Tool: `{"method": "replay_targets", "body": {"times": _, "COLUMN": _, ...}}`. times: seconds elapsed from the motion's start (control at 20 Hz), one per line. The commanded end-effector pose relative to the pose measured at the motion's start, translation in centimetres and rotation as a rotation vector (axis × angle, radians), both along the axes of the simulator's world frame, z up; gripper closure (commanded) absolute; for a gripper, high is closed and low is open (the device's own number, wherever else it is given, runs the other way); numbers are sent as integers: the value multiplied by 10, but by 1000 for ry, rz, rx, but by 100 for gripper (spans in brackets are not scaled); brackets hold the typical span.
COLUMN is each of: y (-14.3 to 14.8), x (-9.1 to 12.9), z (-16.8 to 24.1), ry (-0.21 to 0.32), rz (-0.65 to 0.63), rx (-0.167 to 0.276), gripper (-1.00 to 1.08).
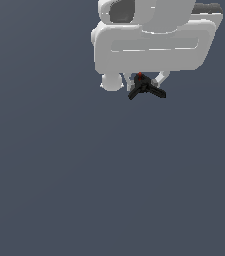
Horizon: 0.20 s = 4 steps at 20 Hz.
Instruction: Pick up the object and move it to a goal position.
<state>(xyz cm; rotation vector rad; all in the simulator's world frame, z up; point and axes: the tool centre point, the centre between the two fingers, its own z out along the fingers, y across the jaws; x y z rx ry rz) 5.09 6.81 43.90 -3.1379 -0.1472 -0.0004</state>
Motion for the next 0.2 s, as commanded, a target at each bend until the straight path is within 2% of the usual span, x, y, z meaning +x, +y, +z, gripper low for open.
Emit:
{"method": "replay_targets", "body": {"times": 0.0, "y": 0, "x": 1, "z": 3, "ry": 0, "rz": 0, "rx": 0, "gripper": 108}}
{"method": "replay_targets", "body": {"times": 0.15, "y": 0, "x": 1, "z": 4, "ry": 0, "rz": 0, "rx": 0, "gripper": 108}}
